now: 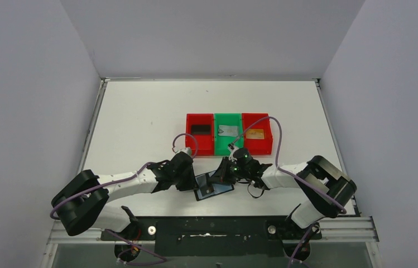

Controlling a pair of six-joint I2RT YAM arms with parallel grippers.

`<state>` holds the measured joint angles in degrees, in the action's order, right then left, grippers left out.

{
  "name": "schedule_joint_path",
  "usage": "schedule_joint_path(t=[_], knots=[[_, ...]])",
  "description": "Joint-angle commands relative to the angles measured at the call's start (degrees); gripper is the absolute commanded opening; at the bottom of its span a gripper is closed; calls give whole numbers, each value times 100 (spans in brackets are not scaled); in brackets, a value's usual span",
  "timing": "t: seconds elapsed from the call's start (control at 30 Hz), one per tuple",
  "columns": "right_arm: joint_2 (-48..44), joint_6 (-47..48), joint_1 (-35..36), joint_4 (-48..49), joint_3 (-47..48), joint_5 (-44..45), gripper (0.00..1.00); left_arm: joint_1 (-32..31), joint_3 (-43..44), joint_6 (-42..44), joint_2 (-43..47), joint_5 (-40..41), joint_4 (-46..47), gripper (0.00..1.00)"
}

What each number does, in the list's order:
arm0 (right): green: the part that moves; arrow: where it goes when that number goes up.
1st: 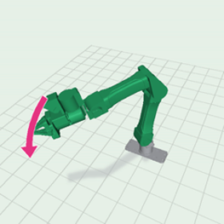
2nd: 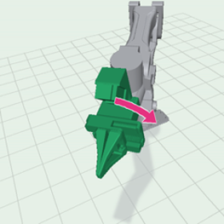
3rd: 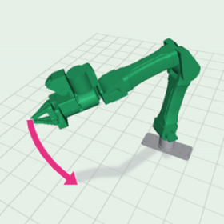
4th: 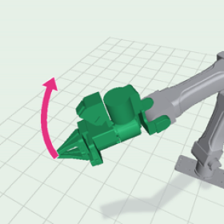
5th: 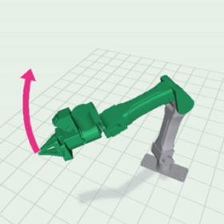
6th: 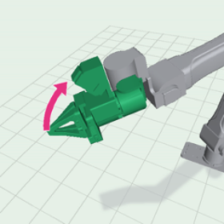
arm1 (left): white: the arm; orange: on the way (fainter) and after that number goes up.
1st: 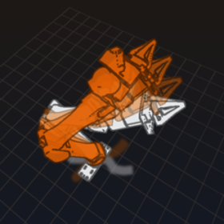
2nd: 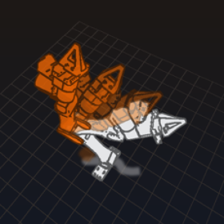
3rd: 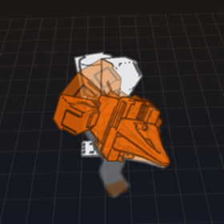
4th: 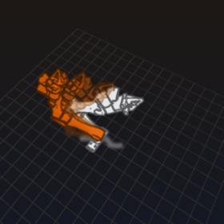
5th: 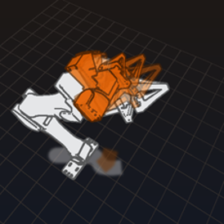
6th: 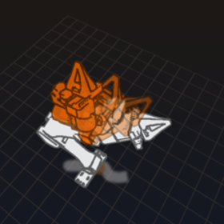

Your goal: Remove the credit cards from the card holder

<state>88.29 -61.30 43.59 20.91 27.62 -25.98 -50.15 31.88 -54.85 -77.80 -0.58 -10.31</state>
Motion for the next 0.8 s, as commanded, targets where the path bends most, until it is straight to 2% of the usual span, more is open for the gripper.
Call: schedule_joint_path(t=[0.0,0.13,0.37,0.6,0.77], knots=[[-527,153,36,-361,65,512,0,-14,40,80,83,160,-261,10],[-1149,342,-6,-963,59,1061,0,-18,29,71,169,221,-270,10],[-1850,557,-36,-1203,15,1217,0,-16,47,28,365,229,-183,16],[-2279,1033,-45,-1285,180,1443,0,-18,149,-51,806,395,-189,34],[-2578,2097,-40,-1377,619,1909,0,-10,174,-201,1372,893,-495,40]])
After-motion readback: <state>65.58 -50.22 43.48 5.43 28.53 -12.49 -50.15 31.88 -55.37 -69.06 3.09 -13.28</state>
